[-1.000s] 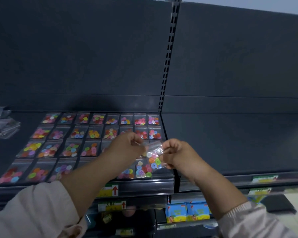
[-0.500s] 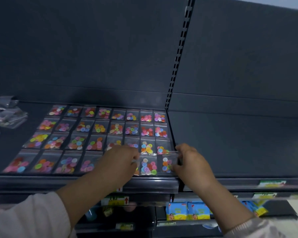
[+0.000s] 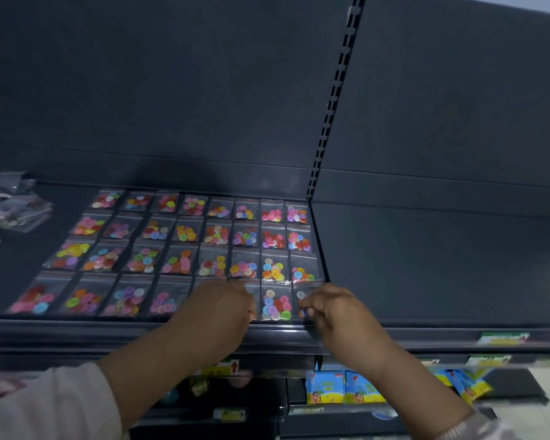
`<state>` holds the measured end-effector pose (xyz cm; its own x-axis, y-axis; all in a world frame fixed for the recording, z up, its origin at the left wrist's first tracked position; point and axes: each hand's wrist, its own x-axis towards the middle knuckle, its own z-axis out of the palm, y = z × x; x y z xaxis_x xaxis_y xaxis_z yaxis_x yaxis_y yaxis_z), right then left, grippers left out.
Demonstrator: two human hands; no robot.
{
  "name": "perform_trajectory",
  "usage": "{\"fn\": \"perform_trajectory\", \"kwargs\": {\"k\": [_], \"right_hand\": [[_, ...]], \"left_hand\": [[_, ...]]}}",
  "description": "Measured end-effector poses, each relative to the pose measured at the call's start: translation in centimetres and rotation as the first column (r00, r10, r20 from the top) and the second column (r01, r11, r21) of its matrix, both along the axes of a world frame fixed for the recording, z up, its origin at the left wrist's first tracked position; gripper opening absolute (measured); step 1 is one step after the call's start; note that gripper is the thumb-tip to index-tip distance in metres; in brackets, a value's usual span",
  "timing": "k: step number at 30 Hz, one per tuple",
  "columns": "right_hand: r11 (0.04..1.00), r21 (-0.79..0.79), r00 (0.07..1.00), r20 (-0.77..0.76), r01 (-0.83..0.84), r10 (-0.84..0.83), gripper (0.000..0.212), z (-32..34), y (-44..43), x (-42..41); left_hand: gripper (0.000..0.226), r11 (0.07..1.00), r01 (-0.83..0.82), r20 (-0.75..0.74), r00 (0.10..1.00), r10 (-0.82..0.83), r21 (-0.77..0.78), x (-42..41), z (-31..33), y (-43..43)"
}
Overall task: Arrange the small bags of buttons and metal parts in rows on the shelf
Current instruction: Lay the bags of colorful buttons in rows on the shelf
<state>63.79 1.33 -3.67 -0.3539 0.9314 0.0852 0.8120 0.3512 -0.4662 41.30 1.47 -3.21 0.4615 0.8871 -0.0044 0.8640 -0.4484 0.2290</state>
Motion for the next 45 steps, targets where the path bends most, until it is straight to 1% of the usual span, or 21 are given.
{"fn": "perform_trajectory", "kwargs": {"k": [6,13,15,17,19,21,24,28,33,35,39,45], "right_hand": [[1.000,0.019,1.000,0.012,-0.014,0.013,0.021,-0.1,-0.2,-0.2],[0.999,0.035,1.000,0.026,0.002,-0.003,0.021,-0.5,0.0,-0.6],[0.999,0.050,0.999,0.034,0.001,-0.003,0.021,-0.5,-0.1,-0.7],[0.997,0.083,0.999,0.046,0.002,-0.006,0.021,-0.4,-0.2,-0.7],[0.994,0.111,0.998,0.064,-0.011,0.004,0.022,-0.2,-0.2,-0.6],[0.994,0.105,0.997,0.077,-0.032,0.024,0.025,-0.3,-0.3,-0.6],[0.995,0.082,0.995,0.087,-0.054,0.047,0.028,-0.4,-0.5,-0.5],[0.995,0.085,0.994,0.107,-0.048,0.039,0.031,-0.5,-0.6,-0.5],[0.995,0.093,0.995,0.098,-0.026,0.016,0.024,0.1,0.0,-0.5],[0.995,0.100,0.996,0.088,-0.017,0.008,0.029,0.8,0.7,-0.5],[0.998,0.053,0.993,0.114,-0.018,0.012,0.033,1.5,2.6,-0.7],[0.997,-0.067,0.988,0.150,-0.038,0.048,0.036,1.3,4.5,-0.9]], "left_hand": [[0.022,0.999,-0.001,-0.003,1.000,0.001,0.033,-0.2,0.0,-0.2],[0.021,0.999,-0.013,-0.014,1.000,0.013,0.035,0.1,0.1,-0.2],[0.020,0.998,-0.006,0.022,1.000,0.005,0.062,0.8,0.5,-0.1],[0.022,0.997,0.034,0.046,0.998,-0.038,0.073,1.7,0.9,-0.3],[0.030,0.994,0.098,0.034,0.994,-0.100,0.047,2.6,1.1,-0.6],[0.041,0.988,0.154,0.001,0.988,-0.154,0.007,3.1,1.0,-0.9],[0.051,0.986,0.165,-0.039,0.985,-0.167,-0.038,3.1,0.8,-1.0],[0.052,0.985,0.158,-0.031,0.987,-0.160,-0.075,3.0,1.1,-1.1],[0.045,0.988,0.132,0.015,0.991,-0.131,-0.079,2.9,1.7,-0.6],[0.044,0.992,0.106,0.009,0.994,-0.105,-0.063,3.1,2.1,0.1],[0.050,0.997,0.049,-0.038,0.998,-0.051,-0.061,3.6,2.6,1.9],[0.054,0.994,0.040,-0.135,0.989,-0.054,-0.100,4.2,2.1,3.7]]}}
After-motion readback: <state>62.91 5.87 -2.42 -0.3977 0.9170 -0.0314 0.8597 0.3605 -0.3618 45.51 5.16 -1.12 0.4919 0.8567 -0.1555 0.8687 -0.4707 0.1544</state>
